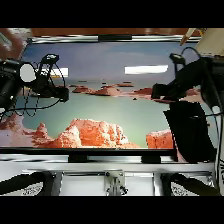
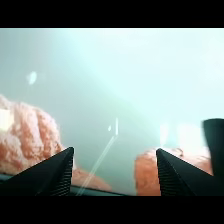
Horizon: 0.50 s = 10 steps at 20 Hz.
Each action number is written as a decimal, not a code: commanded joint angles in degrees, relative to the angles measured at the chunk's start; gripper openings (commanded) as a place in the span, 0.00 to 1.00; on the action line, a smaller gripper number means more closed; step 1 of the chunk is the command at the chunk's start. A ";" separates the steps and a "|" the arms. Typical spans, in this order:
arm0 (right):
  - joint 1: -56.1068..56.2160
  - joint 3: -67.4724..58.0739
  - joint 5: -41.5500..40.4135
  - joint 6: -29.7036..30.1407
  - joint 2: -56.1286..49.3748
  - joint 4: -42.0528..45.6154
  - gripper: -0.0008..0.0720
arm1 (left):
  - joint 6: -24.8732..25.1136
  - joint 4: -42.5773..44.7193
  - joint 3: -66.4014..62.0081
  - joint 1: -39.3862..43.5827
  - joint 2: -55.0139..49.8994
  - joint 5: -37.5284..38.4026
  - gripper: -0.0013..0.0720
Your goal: Fold the shirts.
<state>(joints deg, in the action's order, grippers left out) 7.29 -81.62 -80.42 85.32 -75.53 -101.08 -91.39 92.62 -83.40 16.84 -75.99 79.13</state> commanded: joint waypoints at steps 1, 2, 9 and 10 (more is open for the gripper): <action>4.37 -0.15 -0.68 0.04 -2.75 -1.29 0.88 | -0.85 1.03 -0.02 0.63 -0.92 1.03 0.93; 4.31 -0.15 -0.63 0.02 -2.75 -2.01 0.88 | -0.85 1.03 -0.02 0.63 -0.92 1.03 0.93; 4.31 -0.15 -0.59 0.04 -2.75 -1.92 0.88 | -0.85 1.01 -0.02 0.63 -0.92 0.98 0.93; 4.31 -0.15 -0.59 0.02 -2.75 -1.92 0.88 | -0.85 1.01 -0.02 0.63 -0.92 1.01 0.93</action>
<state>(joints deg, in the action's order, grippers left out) 11.42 -81.71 -80.97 85.36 -78.17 -102.83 -92.20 93.54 -83.40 17.45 -76.86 80.09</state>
